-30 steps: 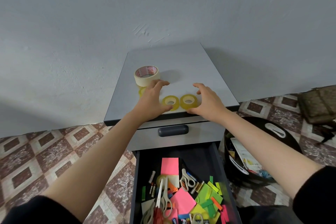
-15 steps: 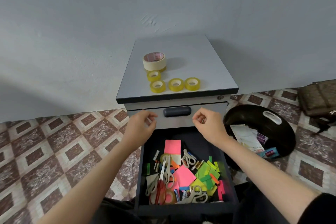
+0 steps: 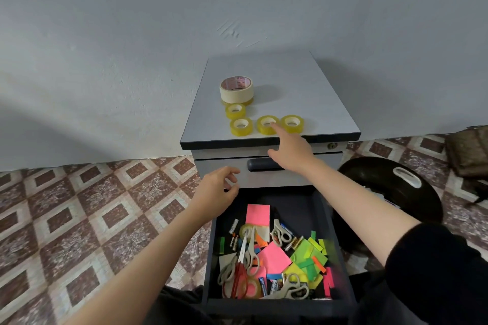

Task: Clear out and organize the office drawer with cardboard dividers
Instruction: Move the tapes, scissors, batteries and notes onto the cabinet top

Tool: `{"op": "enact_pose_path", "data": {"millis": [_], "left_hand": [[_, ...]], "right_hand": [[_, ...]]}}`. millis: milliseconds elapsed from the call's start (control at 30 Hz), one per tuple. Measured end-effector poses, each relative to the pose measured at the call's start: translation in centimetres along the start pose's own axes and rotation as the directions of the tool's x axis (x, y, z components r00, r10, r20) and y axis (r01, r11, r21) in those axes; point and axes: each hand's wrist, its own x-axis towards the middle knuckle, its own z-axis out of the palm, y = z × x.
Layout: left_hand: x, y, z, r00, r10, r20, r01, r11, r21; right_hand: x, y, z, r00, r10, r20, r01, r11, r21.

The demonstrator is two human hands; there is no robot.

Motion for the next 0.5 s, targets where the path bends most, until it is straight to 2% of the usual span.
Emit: {"op": "enact_pose_path", "data": {"millis": [367,500], "left_hand": [[0.17,-0.26,0.08,0.999,-0.017,0.029,0.017,1.0,-0.01],[0.23,-0.26,0.08,0.999,-0.026,0.035,0.027,1.0,-0.003]], "right_hand": [[0.32,0.12,0.42,1.0,-0.011,0.029,0.011,1.0,0.013],[-0.44,0.3,0.69,0.995,-0.057,-0.078,0.067,0.99,0.122]]}}
